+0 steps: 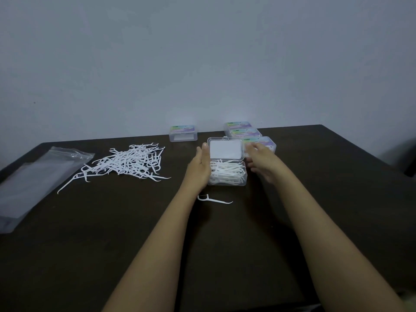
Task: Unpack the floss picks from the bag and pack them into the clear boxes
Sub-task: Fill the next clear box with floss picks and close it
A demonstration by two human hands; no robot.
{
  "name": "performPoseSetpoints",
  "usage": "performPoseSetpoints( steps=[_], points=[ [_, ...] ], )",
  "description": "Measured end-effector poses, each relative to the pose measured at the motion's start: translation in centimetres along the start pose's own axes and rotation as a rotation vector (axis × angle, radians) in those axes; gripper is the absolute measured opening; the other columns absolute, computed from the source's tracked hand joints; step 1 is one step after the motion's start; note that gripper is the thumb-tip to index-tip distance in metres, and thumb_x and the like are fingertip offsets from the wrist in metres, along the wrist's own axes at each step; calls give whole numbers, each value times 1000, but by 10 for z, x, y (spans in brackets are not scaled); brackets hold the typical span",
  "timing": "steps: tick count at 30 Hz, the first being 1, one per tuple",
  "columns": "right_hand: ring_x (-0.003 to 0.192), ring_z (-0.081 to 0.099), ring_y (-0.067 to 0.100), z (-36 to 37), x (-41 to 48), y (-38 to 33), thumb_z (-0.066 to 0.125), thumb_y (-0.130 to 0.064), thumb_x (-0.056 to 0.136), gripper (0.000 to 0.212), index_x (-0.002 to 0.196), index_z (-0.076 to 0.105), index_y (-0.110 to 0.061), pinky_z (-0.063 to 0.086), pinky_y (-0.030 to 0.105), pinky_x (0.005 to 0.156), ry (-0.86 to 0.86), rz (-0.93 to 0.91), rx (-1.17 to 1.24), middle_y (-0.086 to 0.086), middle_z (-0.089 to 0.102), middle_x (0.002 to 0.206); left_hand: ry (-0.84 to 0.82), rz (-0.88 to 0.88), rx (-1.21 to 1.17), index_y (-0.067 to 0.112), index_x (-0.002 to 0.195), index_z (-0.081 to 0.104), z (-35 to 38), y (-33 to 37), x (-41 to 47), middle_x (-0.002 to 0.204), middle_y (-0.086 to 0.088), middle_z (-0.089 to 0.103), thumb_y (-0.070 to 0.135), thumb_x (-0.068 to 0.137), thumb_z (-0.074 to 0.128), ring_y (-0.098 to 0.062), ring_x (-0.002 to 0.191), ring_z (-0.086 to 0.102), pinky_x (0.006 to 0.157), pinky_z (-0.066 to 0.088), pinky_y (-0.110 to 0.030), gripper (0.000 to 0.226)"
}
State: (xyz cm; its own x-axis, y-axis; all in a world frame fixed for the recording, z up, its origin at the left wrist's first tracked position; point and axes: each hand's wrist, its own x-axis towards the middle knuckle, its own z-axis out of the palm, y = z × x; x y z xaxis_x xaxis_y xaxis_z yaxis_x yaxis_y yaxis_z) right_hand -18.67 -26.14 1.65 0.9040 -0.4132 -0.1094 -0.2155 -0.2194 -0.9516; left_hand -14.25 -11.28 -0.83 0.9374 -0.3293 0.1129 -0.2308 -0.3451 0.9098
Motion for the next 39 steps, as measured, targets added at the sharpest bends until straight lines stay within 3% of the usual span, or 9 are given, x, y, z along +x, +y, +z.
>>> performPoseSetpoints(
  steps=[4,7,12,18,22,26,31,35,39],
  points=[
    [120,46,12,25,1,5,21,-70,87,76,140,37,-19,35,28,102,44,-63,324,-4,48,134,-11,-160,-317,26,148,20,21,-19,16,153,-2,25,102,35,12,-21,139,29,115,23,-44,136],
    [137,32,16,35,26,32,23,-100,45,120,144,28,-33,26,45,114,-15,-110,345,-6,34,149,-49,-192,-394,23,149,15,26,-13,14,155,-3,20,96,45,15,-20,140,27,115,25,-43,127],
    [139,28,17,41,37,45,27,-101,46,116,144,25,-38,24,49,114,-37,-125,394,-6,30,151,-59,-152,-386,28,149,9,29,-12,13,156,3,13,94,60,15,-16,142,18,117,16,-43,111],
    [104,62,22,42,3,17,23,-64,90,65,112,61,-16,47,41,97,43,-137,522,10,64,114,181,-126,-436,12,138,34,26,-8,18,145,-7,31,53,96,20,-22,135,30,113,26,-44,60],
    [81,63,19,40,-1,18,37,-47,95,48,80,65,-12,50,34,80,50,-134,446,10,66,87,179,-153,-551,22,91,55,25,-13,17,127,-15,46,66,88,23,-29,120,46,105,36,-48,55],
    [75,57,13,41,-2,18,59,-11,87,13,75,63,-12,46,25,73,56,-148,365,3,62,77,172,-180,-619,19,73,51,23,-18,20,108,-16,45,31,92,42,-27,93,51,82,46,-39,24],
    [73,57,11,42,-3,21,52,5,83,23,90,66,-12,49,18,64,32,-157,302,4,62,85,236,-163,-659,18,77,47,21,-14,15,85,-5,46,-3,86,34,-17,75,47,63,41,-30,27],
    [76,59,10,41,-4,20,50,6,83,29,98,65,-13,50,16,60,-3,-176,261,4,62,92,249,-168,-543,22,78,47,23,-14,14,115,-18,48,-3,85,33,-25,94,52,74,48,-35,30],
    [79,61,10,41,-5,19,49,5,83,31,105,64,-11,51,17,63,-32,-185,243,6,61,97,250,-117,-386,19,84,46,22,-7,10,119,-12,41,-4,86,31,-20,96,48,73,45,-27,28]
  ],
)
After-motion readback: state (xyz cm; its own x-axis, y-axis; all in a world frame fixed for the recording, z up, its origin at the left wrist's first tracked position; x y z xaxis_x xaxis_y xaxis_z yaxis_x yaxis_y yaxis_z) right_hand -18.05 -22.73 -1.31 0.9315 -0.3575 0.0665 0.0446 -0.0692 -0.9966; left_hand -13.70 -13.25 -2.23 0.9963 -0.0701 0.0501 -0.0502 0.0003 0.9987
